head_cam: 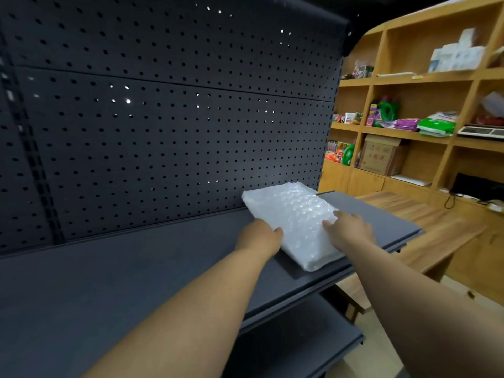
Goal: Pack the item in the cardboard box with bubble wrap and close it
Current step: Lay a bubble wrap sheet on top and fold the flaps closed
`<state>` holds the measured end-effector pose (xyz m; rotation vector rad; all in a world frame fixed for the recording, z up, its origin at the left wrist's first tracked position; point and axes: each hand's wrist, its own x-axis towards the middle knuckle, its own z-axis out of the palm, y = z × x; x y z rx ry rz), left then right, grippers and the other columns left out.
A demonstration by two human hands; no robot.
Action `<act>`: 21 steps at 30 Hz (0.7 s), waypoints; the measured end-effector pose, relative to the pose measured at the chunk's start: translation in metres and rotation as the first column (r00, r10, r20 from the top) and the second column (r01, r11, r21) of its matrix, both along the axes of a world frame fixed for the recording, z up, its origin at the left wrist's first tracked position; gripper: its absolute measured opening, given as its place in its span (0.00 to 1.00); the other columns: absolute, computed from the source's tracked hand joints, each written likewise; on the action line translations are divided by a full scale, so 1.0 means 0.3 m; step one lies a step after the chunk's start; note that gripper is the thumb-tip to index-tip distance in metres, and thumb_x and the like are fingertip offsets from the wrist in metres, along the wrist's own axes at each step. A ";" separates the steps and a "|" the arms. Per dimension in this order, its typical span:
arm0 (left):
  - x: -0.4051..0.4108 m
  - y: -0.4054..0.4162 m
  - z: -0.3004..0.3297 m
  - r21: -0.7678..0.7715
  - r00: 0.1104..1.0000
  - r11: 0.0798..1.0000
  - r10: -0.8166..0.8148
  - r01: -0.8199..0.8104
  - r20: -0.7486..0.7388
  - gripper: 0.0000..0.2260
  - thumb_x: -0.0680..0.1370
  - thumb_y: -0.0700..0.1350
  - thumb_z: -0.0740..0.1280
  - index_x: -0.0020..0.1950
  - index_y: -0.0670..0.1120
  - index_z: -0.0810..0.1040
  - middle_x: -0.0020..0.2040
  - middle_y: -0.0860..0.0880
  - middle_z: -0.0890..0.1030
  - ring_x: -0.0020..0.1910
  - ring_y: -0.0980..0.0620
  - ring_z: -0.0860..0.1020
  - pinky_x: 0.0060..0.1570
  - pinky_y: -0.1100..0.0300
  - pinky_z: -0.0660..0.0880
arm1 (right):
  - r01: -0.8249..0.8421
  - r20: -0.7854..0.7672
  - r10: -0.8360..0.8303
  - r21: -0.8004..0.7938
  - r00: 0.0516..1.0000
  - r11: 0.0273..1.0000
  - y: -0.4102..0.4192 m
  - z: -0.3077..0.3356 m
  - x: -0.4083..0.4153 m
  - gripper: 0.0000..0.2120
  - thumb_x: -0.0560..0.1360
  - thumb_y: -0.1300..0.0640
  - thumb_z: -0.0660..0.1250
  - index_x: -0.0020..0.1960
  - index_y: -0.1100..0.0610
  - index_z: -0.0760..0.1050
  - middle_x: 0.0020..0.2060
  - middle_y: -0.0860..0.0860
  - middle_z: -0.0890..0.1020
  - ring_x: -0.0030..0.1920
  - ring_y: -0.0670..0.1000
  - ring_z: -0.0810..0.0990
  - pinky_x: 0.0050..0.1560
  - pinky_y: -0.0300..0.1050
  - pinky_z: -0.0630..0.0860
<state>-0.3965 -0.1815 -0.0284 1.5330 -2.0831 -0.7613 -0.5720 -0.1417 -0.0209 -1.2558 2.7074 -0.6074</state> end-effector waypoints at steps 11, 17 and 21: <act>-0.120 -0.031 0.010 0.512 0.664 0.859 0.388 -0.008 -0.640 0.19 0.76 0.43 0.67 0.65 0.39 0.68 0.60 0.45 0.76 0.51 0.45 0.75 0.47 0.56 0.71 | 0.025 0.154 -0.015 -0.064 0.988 0.998 -0.050 -0.054 0.013 0.25 0.79 0.42 0.53 0.75 0.44 0.60 0.73 0.55 0.63 0.70 0.62 0.64 0.69 0.53 0.62; -0.121 -0.012 0.015 0.534 0.551 0.844 0.429 0.037 -0.716 0.25 0.76 0.38 0.66 0.69 0.50 0.61 0.51 0.50 0.74 0.48 0.46 0.75 0.41 0.55 0.74 | -0.005 0.164 0.020 -0.087 0.986 0.996 -0.051 -0.056 0.035 0.25 0.79 0.43 0.53 0.75 0.44 0.59 0.72 0.56 0.64 0.71 0.61 0.63 0.68 0.53 0.63; -0.085 0.012 0.031 0.436 0.576 0.900 0.362 -0.010 -0.733 0.27 0.76 0.32 0.57 0.70 0.55 0.59 0.42 0.56 0.70 0.39 0.54 0.71 0.35 0.59 0.70 | -0.047 0.175 0.067 -0.114 0.982 0.992 -0.039 -0.036 0.051 0.27 0.78 0.41 0.54 0.75 0.45 0.59 0.71 0.55 0.67 0.70 0.60 0.66 0.66 0.54 0.66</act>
